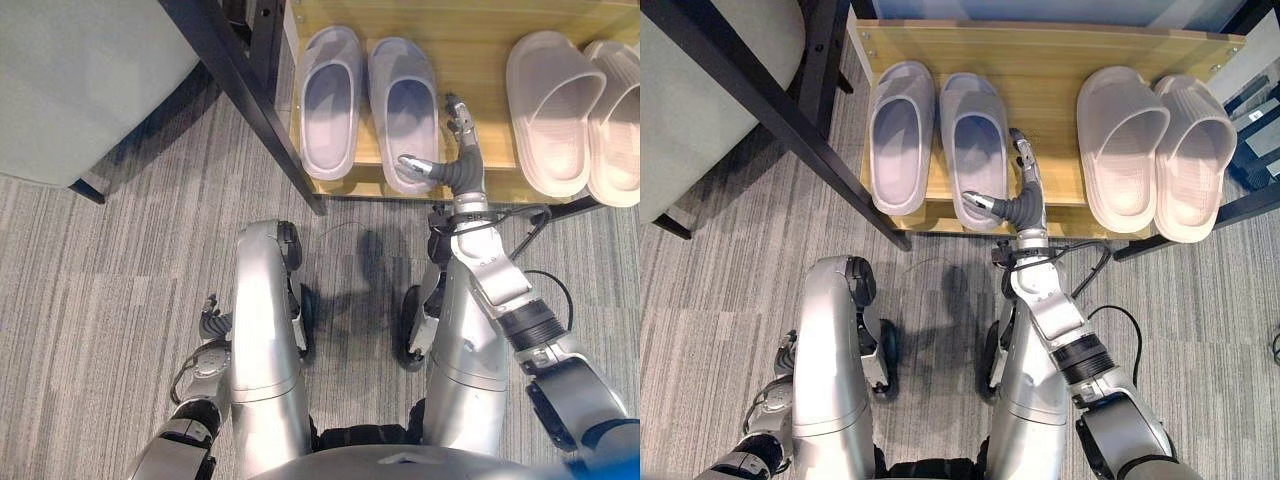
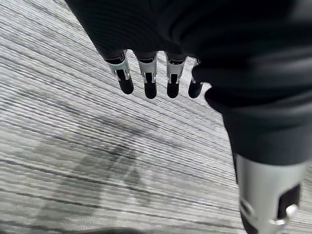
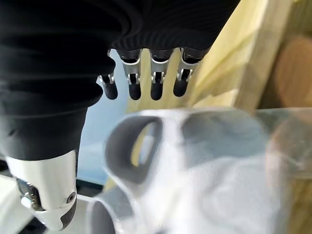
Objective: Arrange the slippers neatly on the shoe rack.
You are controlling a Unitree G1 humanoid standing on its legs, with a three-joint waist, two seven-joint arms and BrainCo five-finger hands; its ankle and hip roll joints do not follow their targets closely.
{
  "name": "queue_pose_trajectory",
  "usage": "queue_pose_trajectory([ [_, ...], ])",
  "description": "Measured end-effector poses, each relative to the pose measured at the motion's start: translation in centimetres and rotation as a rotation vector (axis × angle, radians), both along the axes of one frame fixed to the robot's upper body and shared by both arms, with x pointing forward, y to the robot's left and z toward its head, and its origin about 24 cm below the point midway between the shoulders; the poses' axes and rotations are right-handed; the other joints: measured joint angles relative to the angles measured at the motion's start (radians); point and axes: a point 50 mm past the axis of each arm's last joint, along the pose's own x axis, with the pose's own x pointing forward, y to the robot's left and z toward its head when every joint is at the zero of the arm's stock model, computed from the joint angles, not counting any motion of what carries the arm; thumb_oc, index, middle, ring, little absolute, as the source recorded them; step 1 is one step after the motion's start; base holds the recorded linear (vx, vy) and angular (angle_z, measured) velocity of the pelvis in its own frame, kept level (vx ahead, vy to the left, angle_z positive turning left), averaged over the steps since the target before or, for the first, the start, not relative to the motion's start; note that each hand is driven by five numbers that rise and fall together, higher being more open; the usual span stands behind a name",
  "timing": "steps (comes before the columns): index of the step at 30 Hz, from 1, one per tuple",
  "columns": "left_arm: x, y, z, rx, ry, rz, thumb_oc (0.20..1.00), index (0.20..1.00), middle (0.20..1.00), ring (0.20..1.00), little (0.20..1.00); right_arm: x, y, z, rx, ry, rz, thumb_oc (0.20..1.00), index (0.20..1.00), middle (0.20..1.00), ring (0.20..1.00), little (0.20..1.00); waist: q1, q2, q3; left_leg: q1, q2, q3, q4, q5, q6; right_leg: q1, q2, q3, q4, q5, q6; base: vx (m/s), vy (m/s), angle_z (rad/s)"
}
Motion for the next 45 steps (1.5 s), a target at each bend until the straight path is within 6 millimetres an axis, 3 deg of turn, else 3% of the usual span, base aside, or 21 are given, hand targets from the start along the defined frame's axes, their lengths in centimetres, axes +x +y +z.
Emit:
queue_pose_trajectory([
  [4, -0.2, -1.0, -0.6, -0.026, 0.021, -0.002, 1.000, 1.000, 1.000, 1.000, 1.000, -0.1, 0.6, -0.3, -0.005, 0.013, 0.031, 1.000, 1.000, 1.000, 1.000, 1.000, -0.004, 0.000, 0.000, 0.000, 0.000, 0.000, 0.000, 0.000, 0.000, 0.000, 0.000, 0.000, 0.000, 0.000, 0.000, 0.00, 0.000, 0.00],
  [13, 0.3, -0.9, -0.2, -0.010, 0.014, 0.013, 1.000, 1.000, 1.000, 1.000, 1.000, -1.6, 2.7, -1.2, -0.017, 0.031, 0.151, 1.000, 1.000, 1.000, 1.000, 1.000, -0.009, 0.000, 0.000, 0.002, 0.002, 0.000, 0.000, 0.000, 0.000, 0.001, 0.002, 0.000, 0.001, 0.000, 0.000, 0.00, 0.000, 0.00],
  [22, 0.1, -0.9, -0.4, 0.012, 0.036, 0.003, 1.000, 1.000, 1.000, 1.000, 1.000, -1.7, 2.6, -1.3, -0.008, 0.028, 0.136, 1.000, 1.000, 1.000, 1.000, 1.000, -0.009, 0.000, 0.000, 0.003, 0.002, 0.000, 0.000, 0.000, 0.000, 0.002, 0.002, 0.000, 0.001, 0.001, 0.000, -0.02, -0.004, 0.00],
  [25, -0.7, -0.6, -0.7, 0.023, 0.055, 0.011, 1.000, 1.000, 1.000, 1.000, 1.000, -1.4, 0.8, -0.1, -0.099, -0.060, 0.016, 1.000, 1.000, 1.000, 1.000, 1.000, 0.003, -0.001, 0.000, 0.042, -0.001, 0.014, -0.043, 0.007, 0.000, 0.033, 0.000, 0.001, -0.034, 0.004, -0.006, -0.09, -0.016, 0.04],
  [31, -0.8, -0.5, -0.7, 0.027, 0.054, 0.009, 1.000, 1.000, 1.000, 1.000, 1.000, -0.7, 0.0, 2.3, -0.203, -0.167, -0.045, 1.000, 1.000, 1.000, 1.000, 1.000, 0.006, 0.000, 0.001, 0.016, -0.011, -0.006, -0.001, 0.006, -0.007, 0.022, 0.002, -0.001, 0.001, 0.000, -0.003, 0.00, 0.000, 0.00],
  [36, -0.7, -0.5, -0.6, 0.032, 0.045, 0.006, 1.000, 1.000, 1.000, 1.000, 1.000, -0.7, 0.4, 2.7, -0.221, -0.174, -0.019, 1.000, 1.000, 1.000, 1.000, 1.000, 0.012, 0.000, 0.001, 0.016, -0.014, -0.005, -0.005, 0.005, -0.009, 0.019, 0.002, -0.002, -0.001, -0.001, -0.002, 0.00, 0.000, 0.00],
  [39, -0.7, -0.4, -0.6, 0.024, 0.042, 0.002, 1.000, 1.000, 1.000, 1.000, 1.000, -1.2, 1.4, 2.8, -0.229, -0.167, 0.085, 1.000, 1.000, 1.000, 1.000, 1.000, 0.010, 0.000, 0.001, 0.015, -0.015, -0.006, -0.004, 0.005, -0.009, 0.020, 0.002, -0.002, -0.001, -0.001, -0.002, 0.00, 0.000, 0.00],
  [42, -0.3, -0.6, -0.4, 0.020, 0.025, -0.010, 1.000, 1.000, 1.000, 1.000, 1.000, -2.0, 1.9, 2.3, -0.224, -0.144, 0.159, 1.000, 1.000, 1.000, 1.000, 1.000, 0.007, -0.001, 0.001, 0.014, -0.015, -0.006, -0.004, 0.004, -0.010, 0.019, 0.003, -0.002, -0.002, -0.001, -0.001, 0.00, 0.000, 0.00],
  [45, 0.0, -0.7, -0.1, 0.017, 0.004, -0.015, 1.000, 1.000, 1.000, 1.000, 1.000, -2.3, 1.5, 0.4, -0.213, -0.065, 0.183, 1.000, 1.000, 1.000, 1.000, 1.000, -0.008, -0.002, 0.002, 0.003, -0.016, -0.008, 0.001, 0.004, -0.010, 0.010, 0.003, -0.002, -0.001, -0.001, 0.000, 0.02, 0.000, -0.01],
])
